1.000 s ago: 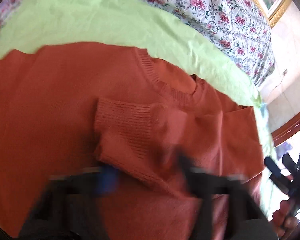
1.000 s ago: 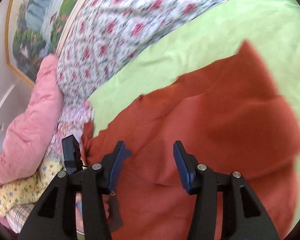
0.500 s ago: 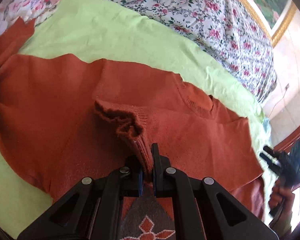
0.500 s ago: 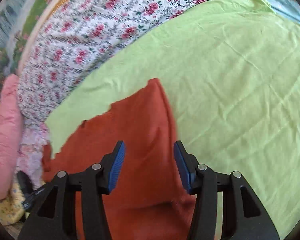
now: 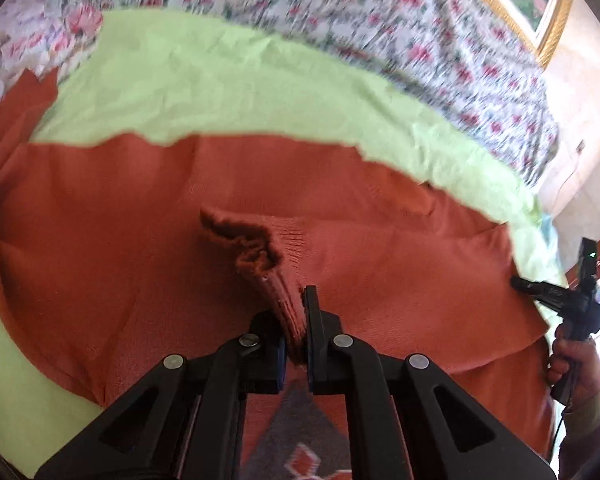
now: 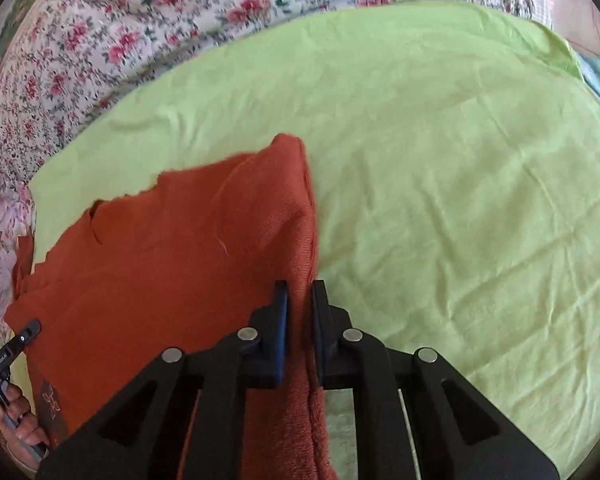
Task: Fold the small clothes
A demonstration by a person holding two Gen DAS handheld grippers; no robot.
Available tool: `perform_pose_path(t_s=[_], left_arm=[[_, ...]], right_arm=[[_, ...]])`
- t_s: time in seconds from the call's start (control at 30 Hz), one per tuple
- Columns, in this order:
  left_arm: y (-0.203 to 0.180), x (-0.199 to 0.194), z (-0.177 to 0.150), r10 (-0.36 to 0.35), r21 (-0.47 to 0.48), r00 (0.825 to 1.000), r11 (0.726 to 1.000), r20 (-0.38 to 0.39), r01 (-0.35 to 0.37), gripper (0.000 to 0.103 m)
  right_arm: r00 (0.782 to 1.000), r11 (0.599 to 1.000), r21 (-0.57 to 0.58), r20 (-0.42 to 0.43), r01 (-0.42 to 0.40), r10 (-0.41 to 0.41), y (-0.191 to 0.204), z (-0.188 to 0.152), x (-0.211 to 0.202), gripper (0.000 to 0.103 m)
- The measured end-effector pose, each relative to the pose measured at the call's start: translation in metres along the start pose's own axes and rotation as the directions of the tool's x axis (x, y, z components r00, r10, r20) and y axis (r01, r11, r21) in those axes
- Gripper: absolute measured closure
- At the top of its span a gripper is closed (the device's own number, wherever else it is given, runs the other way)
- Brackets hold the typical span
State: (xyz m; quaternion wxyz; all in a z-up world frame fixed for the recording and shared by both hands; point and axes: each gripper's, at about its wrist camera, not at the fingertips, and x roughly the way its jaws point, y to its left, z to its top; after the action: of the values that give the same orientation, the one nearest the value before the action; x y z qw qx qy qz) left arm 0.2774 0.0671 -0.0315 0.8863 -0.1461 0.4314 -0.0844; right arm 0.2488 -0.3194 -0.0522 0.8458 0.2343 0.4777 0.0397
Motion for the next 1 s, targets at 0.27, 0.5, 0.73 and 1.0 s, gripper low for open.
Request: perform_pose_path(t_s=[0.27,0.5,0.73,1.0], left_arm=[[0.032,-0.039,-0.007,0.0,-0.045,1.0,0.999,0.029,0.001,0.087],[0.066,-0.08,-0.004,0.053,-0.076,0.995,0.996,0.084,-0.047,0.073],[0.124,-0.107,0.017,0.184,-0.176,0.976,0.971,0.115,-0.162,0.044],[0.216,-0.095,0.085,0.342,-0.324,0.936,0.897,0.079,-0.301,0.031]], right_arm=[[0.998,1.0,0.011,0.066,0.018,-0.019,0.016,-0.013,-0.036,0.07],[0.983,0.984,-0.026,0.047,-0.175,0.176,0.059,-0.059,-0.061,0.057],[0.969,0.968,-0.06,-0.045,-0.245,0.243,0.094,-0.101,-0.058,0.051],[0.967,0.966,-0.07,-0.076,-0.25,0.245,0.108,-0.119,-0.056,0.049]])
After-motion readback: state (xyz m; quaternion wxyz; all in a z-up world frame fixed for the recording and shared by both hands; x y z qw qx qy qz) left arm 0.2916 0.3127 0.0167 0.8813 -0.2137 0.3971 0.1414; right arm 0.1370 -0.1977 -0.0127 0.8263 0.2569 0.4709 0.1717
